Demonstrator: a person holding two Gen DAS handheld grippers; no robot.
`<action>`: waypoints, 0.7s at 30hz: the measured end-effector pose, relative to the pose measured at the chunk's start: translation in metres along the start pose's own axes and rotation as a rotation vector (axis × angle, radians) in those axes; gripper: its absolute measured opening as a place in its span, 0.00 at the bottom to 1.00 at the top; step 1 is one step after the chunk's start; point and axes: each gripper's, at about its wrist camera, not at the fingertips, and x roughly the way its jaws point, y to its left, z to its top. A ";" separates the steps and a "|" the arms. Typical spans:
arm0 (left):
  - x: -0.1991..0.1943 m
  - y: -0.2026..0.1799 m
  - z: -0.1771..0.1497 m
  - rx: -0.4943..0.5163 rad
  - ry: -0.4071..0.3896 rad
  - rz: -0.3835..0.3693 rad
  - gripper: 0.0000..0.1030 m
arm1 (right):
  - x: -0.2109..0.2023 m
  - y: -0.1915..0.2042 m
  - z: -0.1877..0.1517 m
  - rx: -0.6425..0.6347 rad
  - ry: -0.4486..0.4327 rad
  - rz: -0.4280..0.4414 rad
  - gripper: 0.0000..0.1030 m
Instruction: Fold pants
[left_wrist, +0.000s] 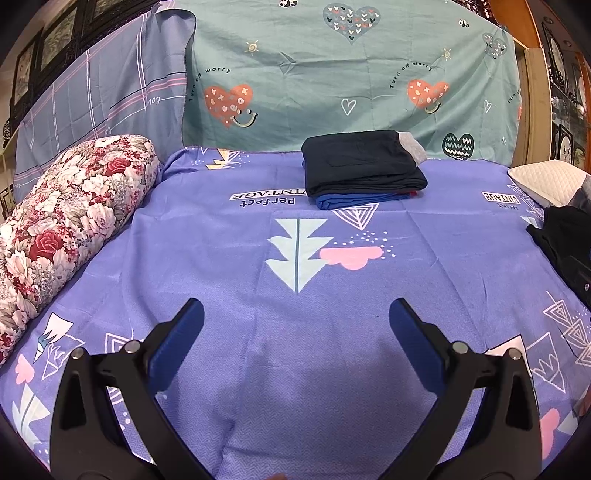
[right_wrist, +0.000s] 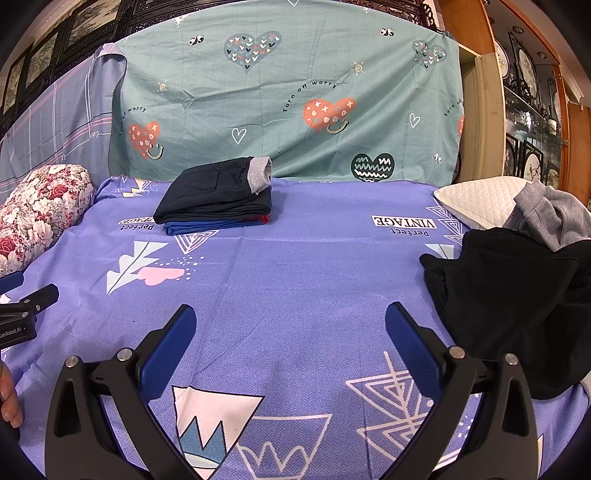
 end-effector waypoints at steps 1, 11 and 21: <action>0.000 0.000 0.000 -0.001 0.000 0.000 0.98 | 0.000 0.000 0.000 0.000 0.000 0.000 0.99; -0.004 0.005 0.001 -0.016 -0.022 0.001 0.98 | 0.000 0.000 0.000 0.000 0.000 0.001 0.99; 0.000 0.006 0.001 -0.024 0.001 0.004 0.98 | 0.000 0.000 0.000 0.000 0.000 0.001 0.99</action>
